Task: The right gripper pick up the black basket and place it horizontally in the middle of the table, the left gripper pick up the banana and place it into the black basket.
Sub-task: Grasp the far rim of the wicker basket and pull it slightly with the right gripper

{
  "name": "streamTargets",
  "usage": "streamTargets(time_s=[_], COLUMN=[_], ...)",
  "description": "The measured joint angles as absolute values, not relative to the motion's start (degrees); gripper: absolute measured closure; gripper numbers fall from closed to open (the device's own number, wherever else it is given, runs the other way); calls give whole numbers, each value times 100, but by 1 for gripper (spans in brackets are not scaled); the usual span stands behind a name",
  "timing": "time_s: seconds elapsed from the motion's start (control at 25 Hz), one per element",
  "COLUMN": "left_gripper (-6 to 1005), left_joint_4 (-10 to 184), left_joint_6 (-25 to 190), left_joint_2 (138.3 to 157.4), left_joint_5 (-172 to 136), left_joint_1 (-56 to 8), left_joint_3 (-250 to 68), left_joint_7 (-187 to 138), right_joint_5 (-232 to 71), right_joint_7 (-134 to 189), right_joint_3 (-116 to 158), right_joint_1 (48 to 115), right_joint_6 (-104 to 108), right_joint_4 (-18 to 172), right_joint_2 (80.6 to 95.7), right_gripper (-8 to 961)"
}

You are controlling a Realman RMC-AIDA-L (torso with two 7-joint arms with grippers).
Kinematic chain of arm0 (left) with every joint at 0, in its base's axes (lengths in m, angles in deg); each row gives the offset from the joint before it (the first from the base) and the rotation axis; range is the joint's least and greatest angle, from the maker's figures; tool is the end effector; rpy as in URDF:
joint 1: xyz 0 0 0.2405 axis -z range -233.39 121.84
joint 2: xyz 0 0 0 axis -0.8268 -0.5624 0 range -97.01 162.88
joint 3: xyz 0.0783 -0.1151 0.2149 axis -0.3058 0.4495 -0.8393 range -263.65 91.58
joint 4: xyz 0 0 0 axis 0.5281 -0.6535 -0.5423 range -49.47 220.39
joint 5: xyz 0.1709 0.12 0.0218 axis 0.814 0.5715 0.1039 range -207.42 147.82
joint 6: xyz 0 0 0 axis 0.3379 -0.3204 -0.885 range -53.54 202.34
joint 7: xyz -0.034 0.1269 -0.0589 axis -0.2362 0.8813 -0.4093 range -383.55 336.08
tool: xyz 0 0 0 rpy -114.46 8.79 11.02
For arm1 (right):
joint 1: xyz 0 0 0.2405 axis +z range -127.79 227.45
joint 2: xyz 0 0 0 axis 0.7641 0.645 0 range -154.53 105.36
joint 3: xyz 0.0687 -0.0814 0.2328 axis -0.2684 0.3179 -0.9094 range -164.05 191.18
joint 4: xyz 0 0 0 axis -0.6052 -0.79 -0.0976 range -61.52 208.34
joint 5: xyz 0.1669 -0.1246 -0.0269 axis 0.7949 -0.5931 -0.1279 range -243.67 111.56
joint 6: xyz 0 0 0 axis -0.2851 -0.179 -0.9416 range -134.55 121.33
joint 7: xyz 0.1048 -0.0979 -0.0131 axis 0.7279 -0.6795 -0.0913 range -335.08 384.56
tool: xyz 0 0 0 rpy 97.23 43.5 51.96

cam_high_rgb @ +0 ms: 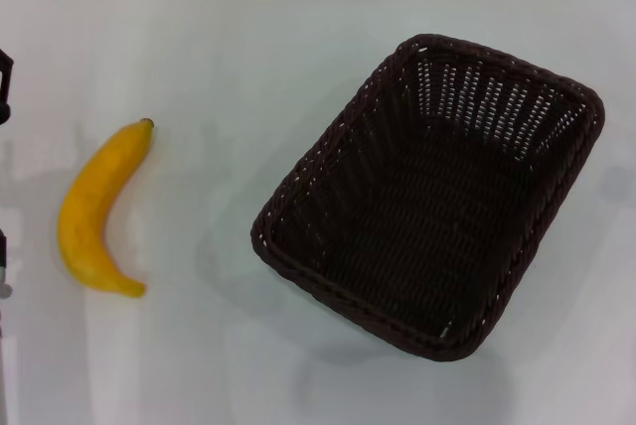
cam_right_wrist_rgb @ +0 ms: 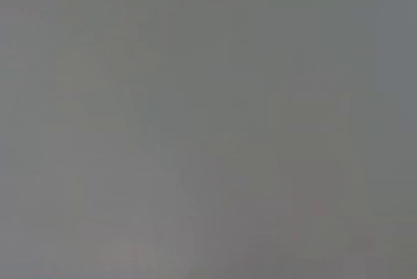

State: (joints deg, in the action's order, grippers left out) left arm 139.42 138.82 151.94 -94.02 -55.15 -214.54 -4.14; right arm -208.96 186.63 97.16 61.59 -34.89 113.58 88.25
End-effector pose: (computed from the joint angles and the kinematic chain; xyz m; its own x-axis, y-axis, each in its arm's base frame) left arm -0.2889 0.2742 0.0030 0.5679 -0.1864 0.8017 0.8204 0.2077 -0.5328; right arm 0.4066 0.3427 0.1192 0.7635 -0.1801 -0.6202 -0.5333 0.3658 -0.7627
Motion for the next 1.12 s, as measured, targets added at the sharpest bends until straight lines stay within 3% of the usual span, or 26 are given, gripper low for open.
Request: streamTargets(time_s=[0.88, 1.12], left_gripper=[119, 119], left_joint_4=[13942, 13942], left_joint_6=[13882, 13882], left_joint_2=[15194, 15193], left_joint_5=[-9396, -9405], left_joint_1=[-5474, -5491], left_joint_3=[-21417, -21411], left_joint_7=[-414, -414], right_joint_5=[-20896, -21059], right_joint_7=[18663, 18663], right_joint_3=[9722, 9722], right_joint_1=[6116, 6112], right_joint_6=[-3470, -2954], right_joint_4=[11419, 11795], right_joint_2=[8844, 8749], right_gripper=[147, 152])
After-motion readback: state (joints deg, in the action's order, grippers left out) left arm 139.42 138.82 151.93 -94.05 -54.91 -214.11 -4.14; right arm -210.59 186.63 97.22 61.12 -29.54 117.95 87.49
